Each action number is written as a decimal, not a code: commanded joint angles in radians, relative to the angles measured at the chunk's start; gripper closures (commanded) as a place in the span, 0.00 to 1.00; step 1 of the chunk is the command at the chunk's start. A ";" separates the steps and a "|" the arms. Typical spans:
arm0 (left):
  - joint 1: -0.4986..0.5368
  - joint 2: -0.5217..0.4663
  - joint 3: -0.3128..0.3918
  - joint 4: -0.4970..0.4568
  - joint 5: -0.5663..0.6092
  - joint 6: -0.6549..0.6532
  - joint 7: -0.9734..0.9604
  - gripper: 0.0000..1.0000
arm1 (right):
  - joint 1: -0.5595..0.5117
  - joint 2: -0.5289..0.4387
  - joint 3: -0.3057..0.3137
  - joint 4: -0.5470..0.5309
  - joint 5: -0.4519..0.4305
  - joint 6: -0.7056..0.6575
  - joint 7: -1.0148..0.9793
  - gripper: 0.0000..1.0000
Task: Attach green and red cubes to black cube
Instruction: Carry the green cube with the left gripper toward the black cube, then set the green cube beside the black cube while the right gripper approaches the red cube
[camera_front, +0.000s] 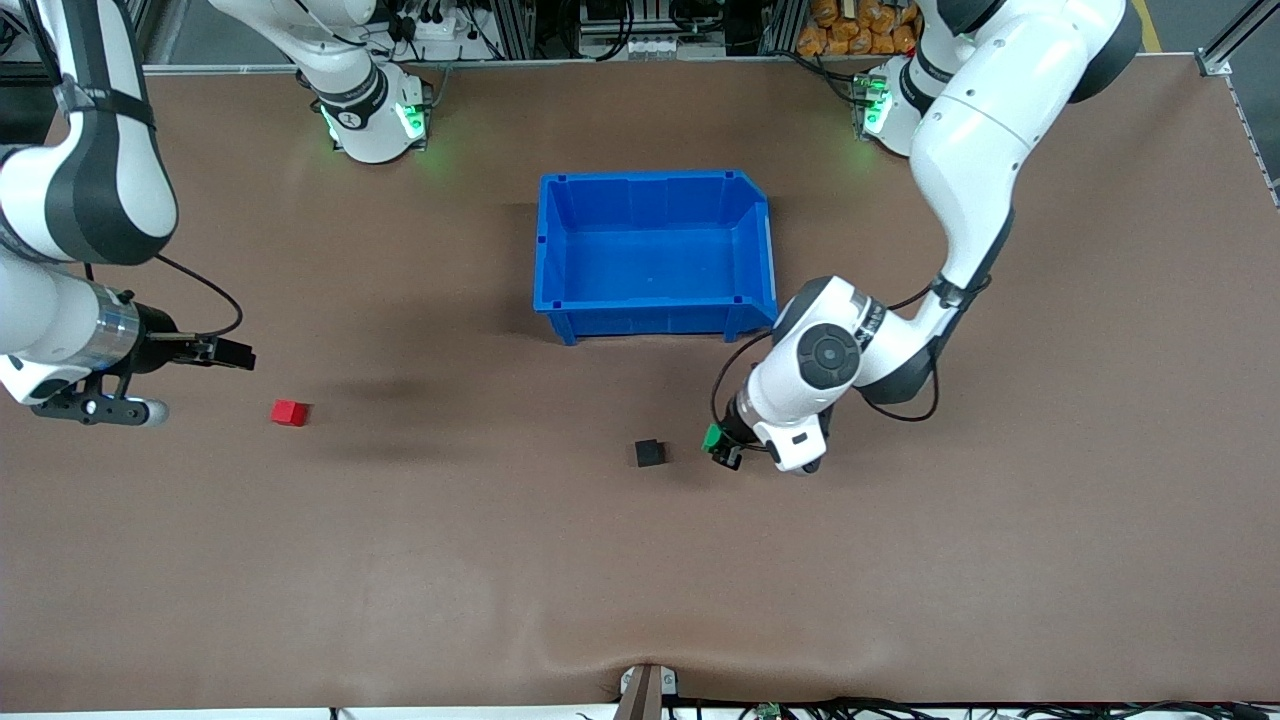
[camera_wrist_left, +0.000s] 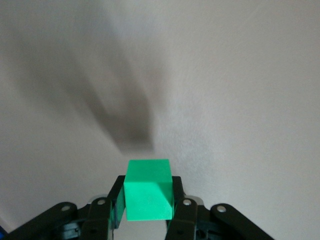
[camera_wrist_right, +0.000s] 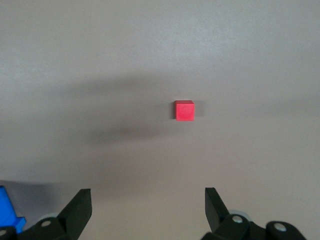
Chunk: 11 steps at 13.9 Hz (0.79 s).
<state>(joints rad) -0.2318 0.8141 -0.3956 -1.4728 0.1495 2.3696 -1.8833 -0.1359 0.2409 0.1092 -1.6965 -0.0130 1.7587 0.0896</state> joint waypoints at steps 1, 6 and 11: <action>-0.027 0.039 0.014 0.055 -0.001 -0.013 -0.129 1.00 | -0.027 0.009 0.017 -0.002 0.013 0.011 -0.004 0.00; -0.064 0.085 0.018 0.063 0.001 0.052 -0.342 1.00 | -0.028 0.034 0.017 -0.009 0.013 0.041 -0.004 0.00; -0.126 0.143 0.049 0.146 -0.001 0.066 -0.441 1.00 | -0.034 0.076 0.015 -0.009 0.013 0.053 -0.002 0.00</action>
<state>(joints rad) -0.3157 0.9283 -0.3772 -1.3860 0.1495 2.4352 -2.2848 -0.1432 0.2966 0.1091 -1.6993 -0.0127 1.8027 0.0896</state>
